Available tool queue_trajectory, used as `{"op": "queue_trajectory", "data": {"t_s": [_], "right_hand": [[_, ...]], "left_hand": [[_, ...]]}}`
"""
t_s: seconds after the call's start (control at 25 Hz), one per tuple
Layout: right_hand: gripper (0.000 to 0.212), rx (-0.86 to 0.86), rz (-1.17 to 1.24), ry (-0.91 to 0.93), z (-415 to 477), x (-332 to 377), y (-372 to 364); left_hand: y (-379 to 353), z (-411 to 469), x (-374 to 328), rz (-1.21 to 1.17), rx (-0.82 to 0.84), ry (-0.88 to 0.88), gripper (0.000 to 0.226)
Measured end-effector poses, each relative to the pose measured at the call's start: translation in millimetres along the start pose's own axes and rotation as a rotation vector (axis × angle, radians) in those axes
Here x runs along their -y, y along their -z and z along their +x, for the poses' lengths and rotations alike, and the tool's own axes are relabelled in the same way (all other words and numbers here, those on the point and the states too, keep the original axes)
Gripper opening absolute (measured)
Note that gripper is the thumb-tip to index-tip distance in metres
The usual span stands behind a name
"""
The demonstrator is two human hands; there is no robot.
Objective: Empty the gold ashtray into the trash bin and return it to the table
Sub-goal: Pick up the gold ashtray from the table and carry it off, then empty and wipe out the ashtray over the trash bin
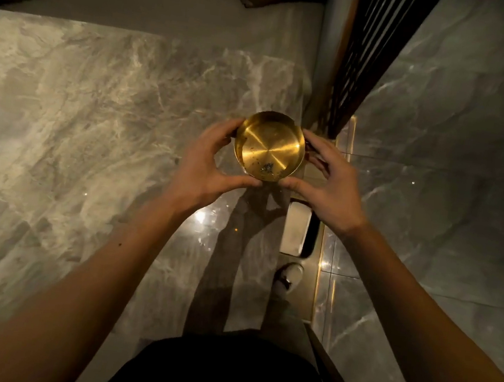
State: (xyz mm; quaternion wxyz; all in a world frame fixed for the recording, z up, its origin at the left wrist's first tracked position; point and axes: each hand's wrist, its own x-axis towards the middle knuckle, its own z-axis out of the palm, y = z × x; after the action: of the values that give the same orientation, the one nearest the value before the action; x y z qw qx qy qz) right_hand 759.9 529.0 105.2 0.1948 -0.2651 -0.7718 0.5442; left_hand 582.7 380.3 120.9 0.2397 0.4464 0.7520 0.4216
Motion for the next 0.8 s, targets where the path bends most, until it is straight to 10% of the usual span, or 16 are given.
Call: {"op": "queue_trajectory", "data": {"t_s": [0.8], "right_hand": [[0.076,0.049,0.158,-0.326,-49,-26,83]], "left_hand": [[-91,16,1,-0.737,0.333,0.250,0.086]]}}
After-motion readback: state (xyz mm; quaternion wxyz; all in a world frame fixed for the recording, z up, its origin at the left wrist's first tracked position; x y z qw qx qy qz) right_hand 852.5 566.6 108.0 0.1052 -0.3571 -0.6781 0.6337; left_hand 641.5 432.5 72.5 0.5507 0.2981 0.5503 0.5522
